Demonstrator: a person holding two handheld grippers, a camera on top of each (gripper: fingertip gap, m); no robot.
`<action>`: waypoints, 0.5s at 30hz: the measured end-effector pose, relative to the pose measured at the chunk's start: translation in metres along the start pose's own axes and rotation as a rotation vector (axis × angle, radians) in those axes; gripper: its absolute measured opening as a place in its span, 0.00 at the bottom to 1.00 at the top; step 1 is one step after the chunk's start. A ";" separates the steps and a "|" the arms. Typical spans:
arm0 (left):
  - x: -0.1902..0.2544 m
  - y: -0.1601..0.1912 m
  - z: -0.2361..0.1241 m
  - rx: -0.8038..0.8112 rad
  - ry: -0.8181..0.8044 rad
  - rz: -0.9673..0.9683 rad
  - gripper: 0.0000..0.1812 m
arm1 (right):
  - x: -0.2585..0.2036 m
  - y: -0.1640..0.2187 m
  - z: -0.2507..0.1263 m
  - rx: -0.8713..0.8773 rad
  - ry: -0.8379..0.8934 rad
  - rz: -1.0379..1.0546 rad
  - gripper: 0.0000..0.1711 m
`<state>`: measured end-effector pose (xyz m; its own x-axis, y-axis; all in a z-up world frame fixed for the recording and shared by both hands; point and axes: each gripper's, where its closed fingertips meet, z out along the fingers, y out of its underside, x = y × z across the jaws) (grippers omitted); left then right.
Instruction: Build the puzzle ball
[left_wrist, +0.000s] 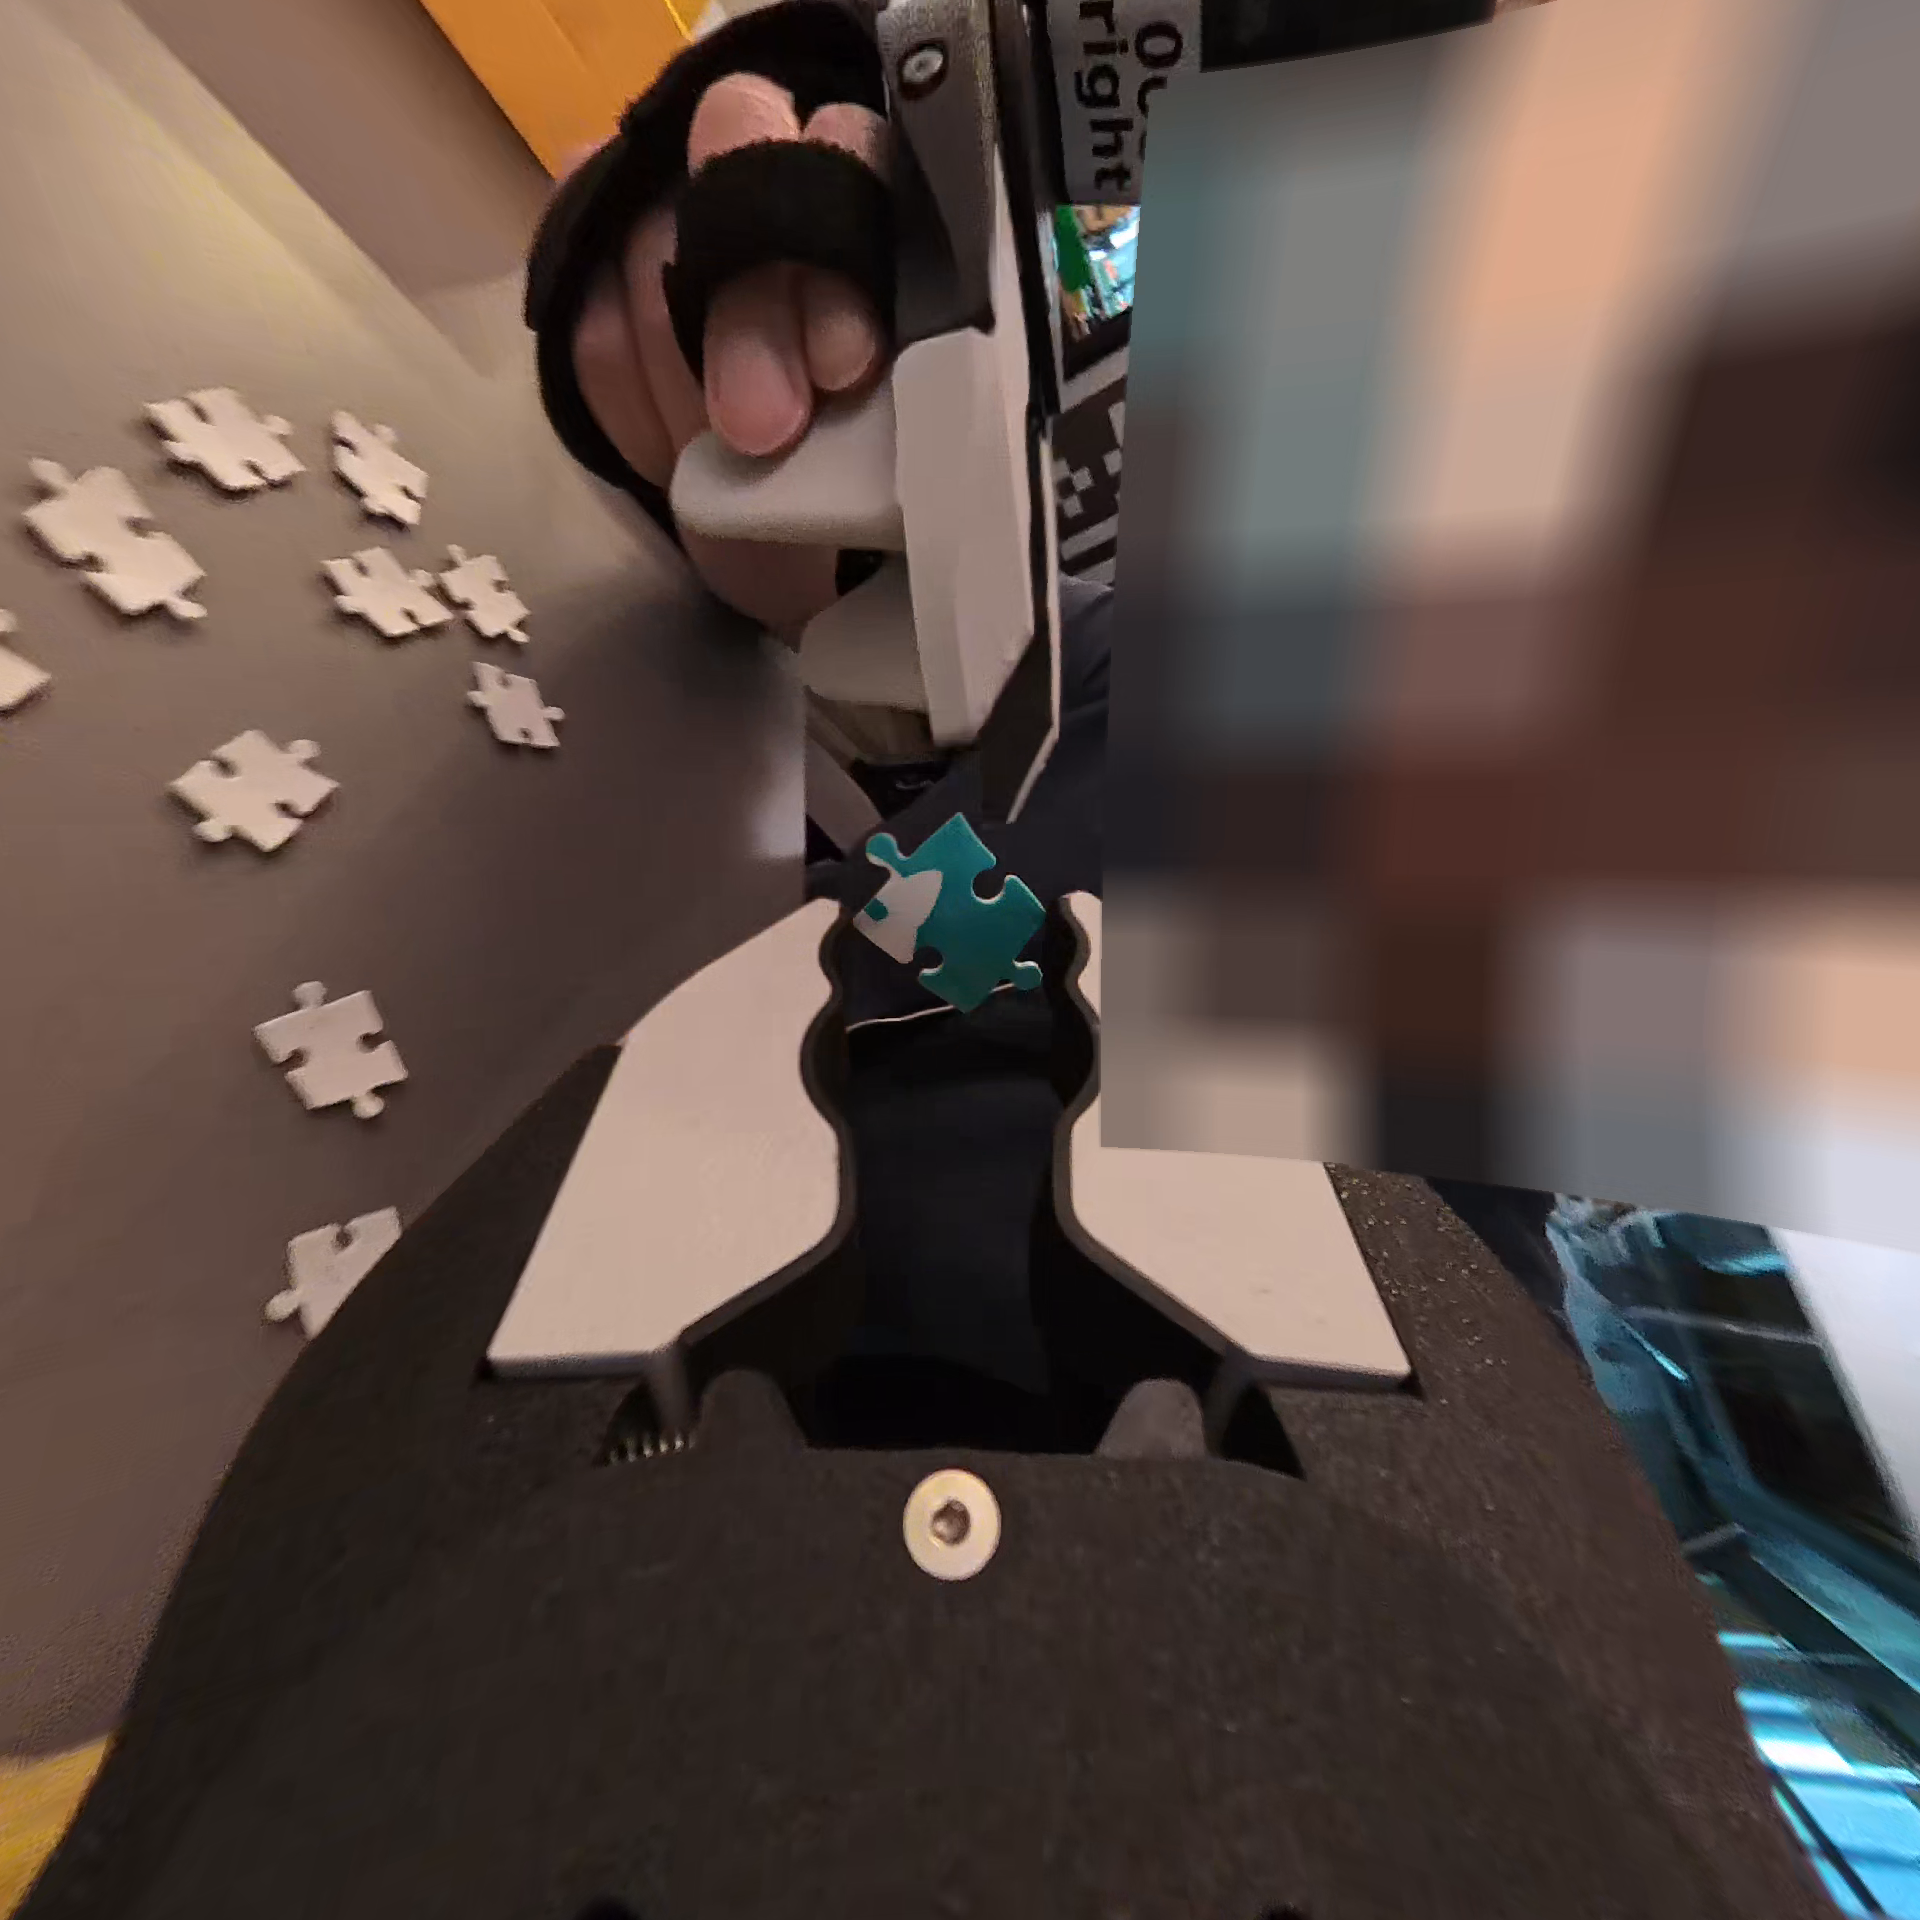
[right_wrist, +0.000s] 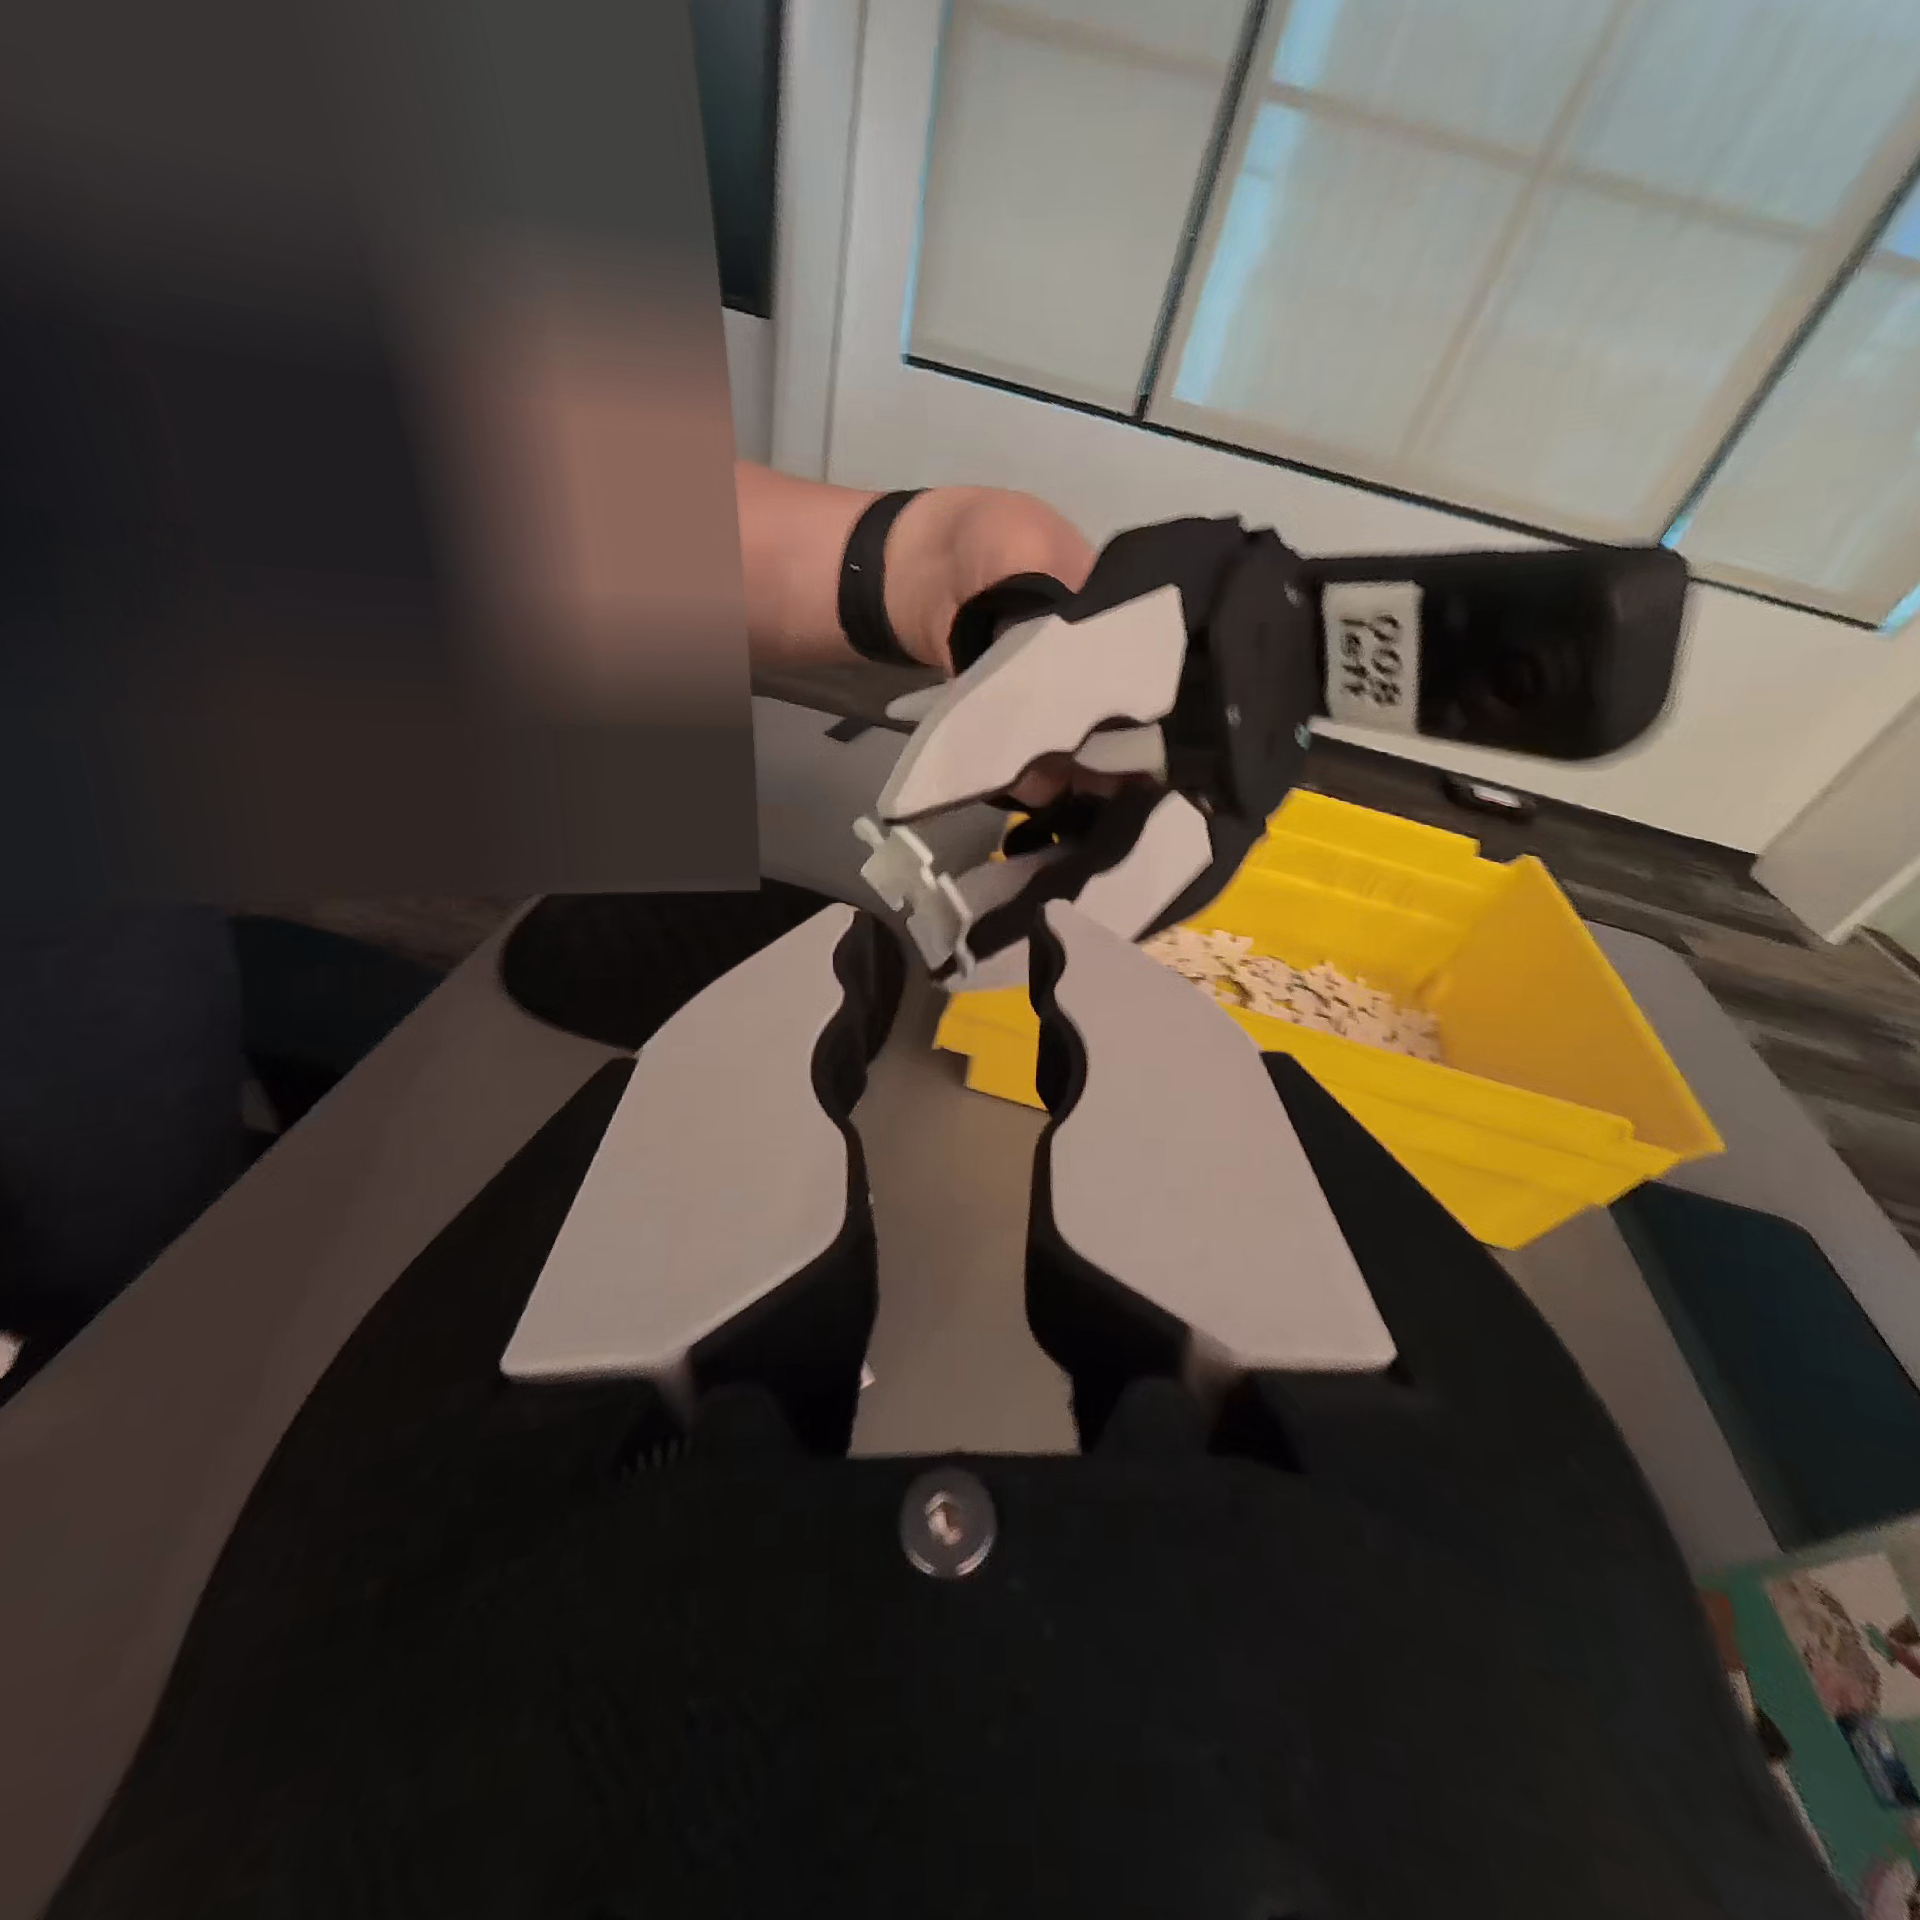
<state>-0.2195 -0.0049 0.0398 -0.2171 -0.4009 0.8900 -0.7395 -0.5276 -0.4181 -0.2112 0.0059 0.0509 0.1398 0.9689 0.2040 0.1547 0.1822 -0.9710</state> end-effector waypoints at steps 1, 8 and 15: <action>0.003 -0.002 0.006 -0.008 0.024 -0.010 0.19 | -0.003 -0.001 -0.002 0.001 -0.023 0.005 0.17; 0.010 -0.015 0.026 -0.012 0.084 -0.037 0.19 | -0.016 0.000 -0.015 0.050 -0.193 0.146 0.04; 0.005 -0.042 -0.009 0.145 -0.152 0.138 0.17 | 0.014 0.006 -0.021 0.160 -0.180 0.556 0.02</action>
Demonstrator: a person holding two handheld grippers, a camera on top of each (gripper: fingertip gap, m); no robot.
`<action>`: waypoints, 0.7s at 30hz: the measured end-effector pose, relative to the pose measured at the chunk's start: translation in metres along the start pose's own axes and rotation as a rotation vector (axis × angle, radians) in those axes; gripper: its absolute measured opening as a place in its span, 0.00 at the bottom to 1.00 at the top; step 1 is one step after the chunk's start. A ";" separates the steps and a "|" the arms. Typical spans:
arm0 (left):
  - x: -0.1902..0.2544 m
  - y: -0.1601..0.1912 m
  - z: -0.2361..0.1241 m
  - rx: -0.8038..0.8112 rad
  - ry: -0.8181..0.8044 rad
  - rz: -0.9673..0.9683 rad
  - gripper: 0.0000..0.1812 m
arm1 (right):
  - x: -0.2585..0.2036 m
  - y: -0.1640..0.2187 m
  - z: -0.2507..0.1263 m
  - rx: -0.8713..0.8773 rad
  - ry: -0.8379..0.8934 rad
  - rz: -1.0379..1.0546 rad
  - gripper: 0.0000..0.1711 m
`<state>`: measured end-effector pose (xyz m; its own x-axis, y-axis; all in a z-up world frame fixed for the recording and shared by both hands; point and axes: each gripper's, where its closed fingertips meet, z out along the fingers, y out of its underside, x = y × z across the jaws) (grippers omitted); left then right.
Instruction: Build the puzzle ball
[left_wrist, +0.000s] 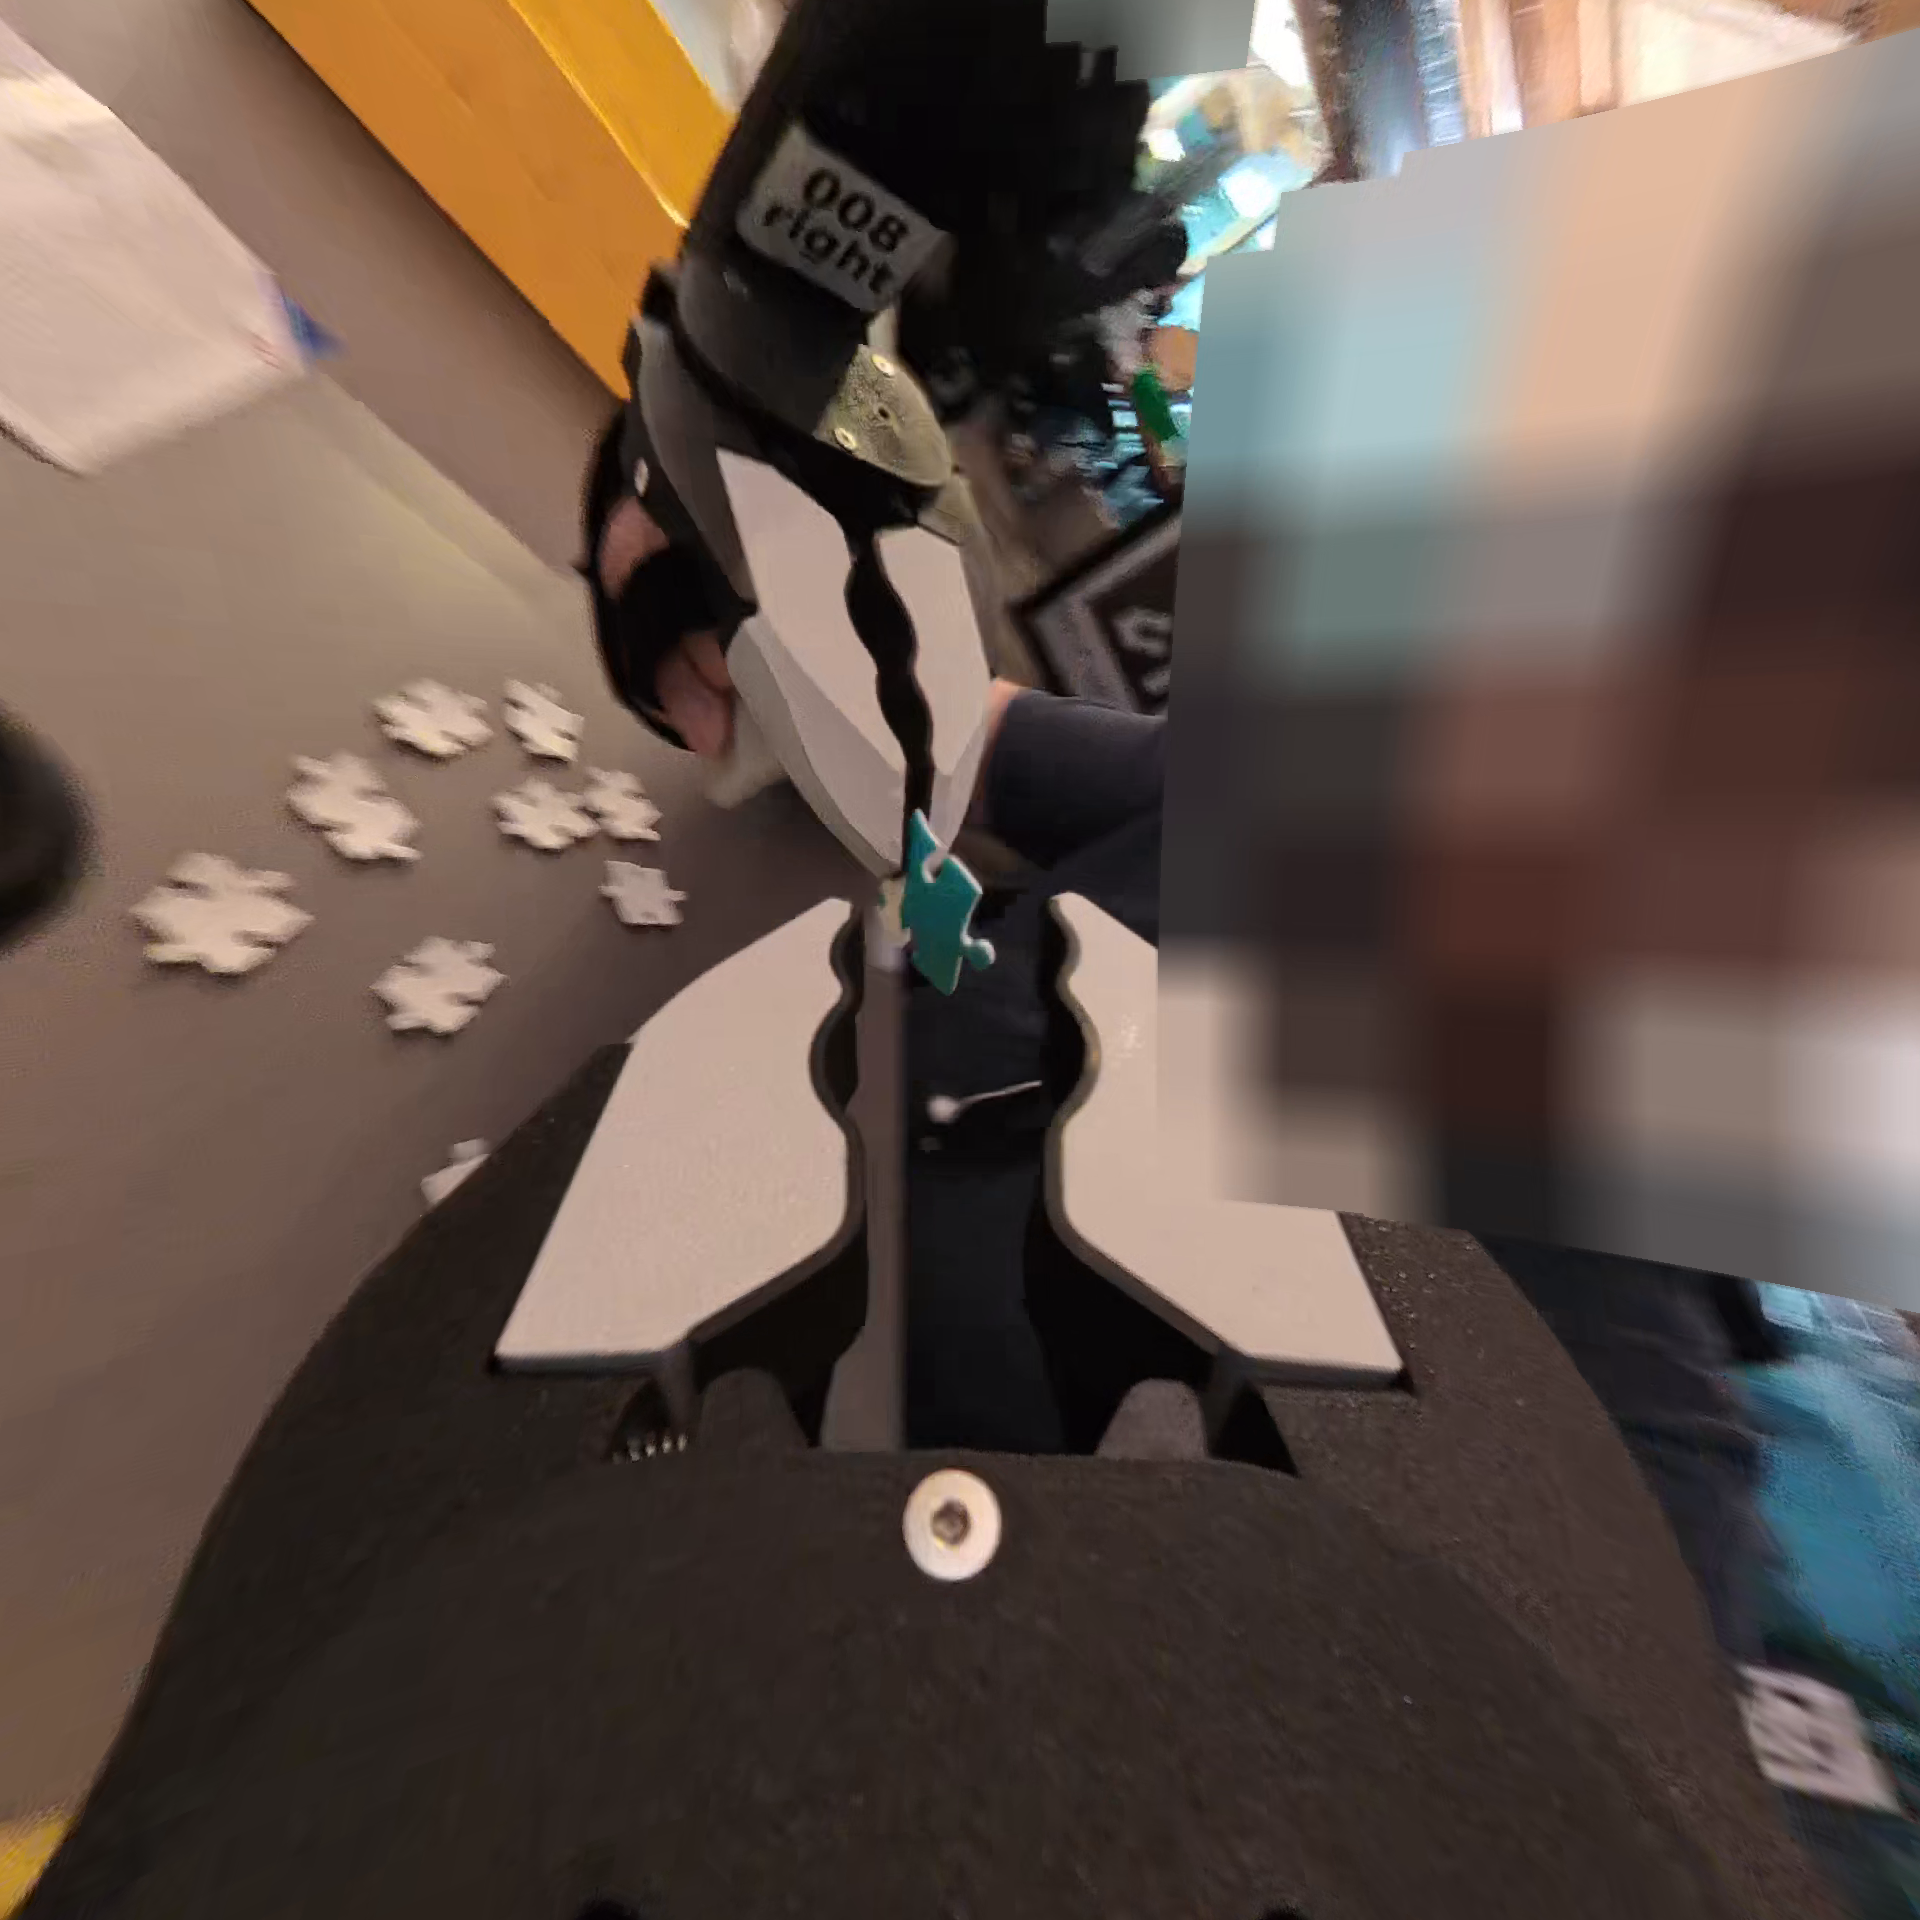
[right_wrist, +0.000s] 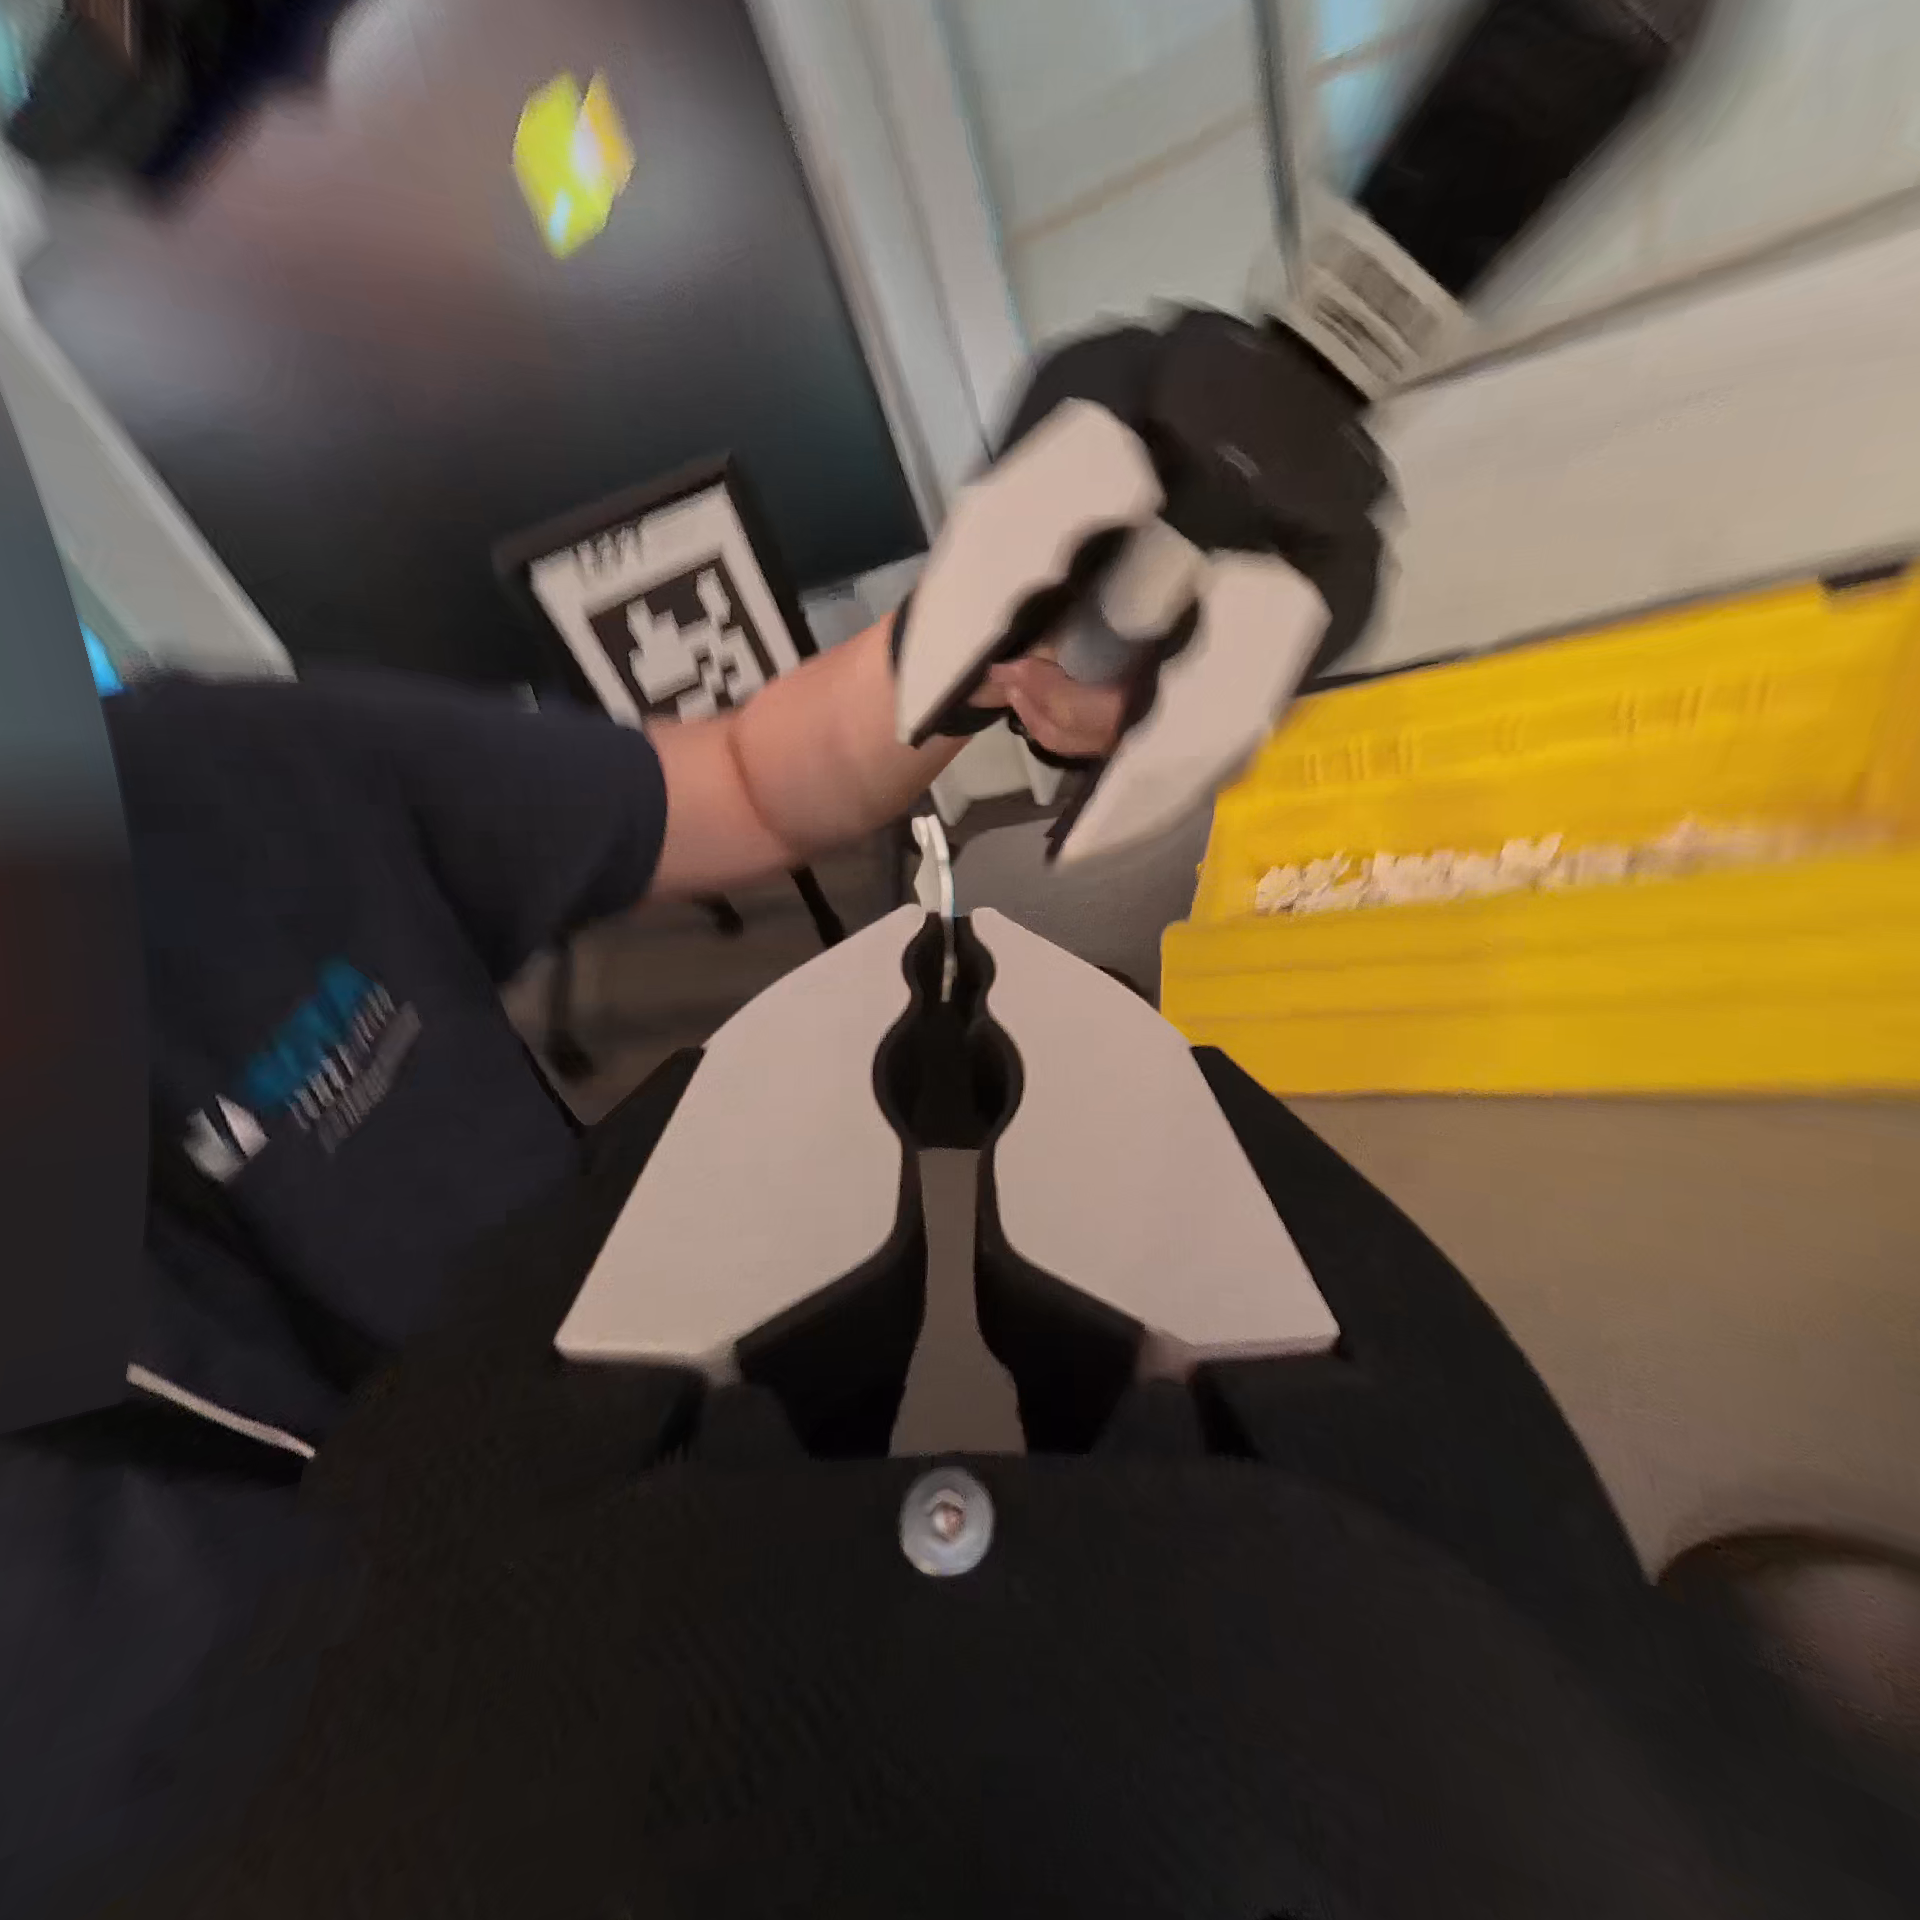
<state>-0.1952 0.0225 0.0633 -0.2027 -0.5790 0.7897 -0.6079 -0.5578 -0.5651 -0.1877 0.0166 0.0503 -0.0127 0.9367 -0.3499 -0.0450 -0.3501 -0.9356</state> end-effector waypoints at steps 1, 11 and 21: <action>-0.007 -0.001 -0.007 0.009 -0.096 0.053 0.17 | 0.007 -0.001 -0.002 0.023 0.011 0.068 0.01; -0.035 0.013 0.004 -0.029 -0.366 0.206 0.13 | 0.025 0.008 0.006 0.029 0.098 0.142 0.02; -0.085 0.052 -0.143 -0.138 -0.931 0.111 0.01 | 0.035 0.014 -0.012 -0.063 0.210 -0.022 0.14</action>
<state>-0.3190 0.1275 0.0007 0.3925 -0.8996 0.1915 -0.7197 -0.4301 -0.5450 -0.1768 0.0440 0.0246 0.1967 0.9248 -0.3256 0.0192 -0.3357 -0.9418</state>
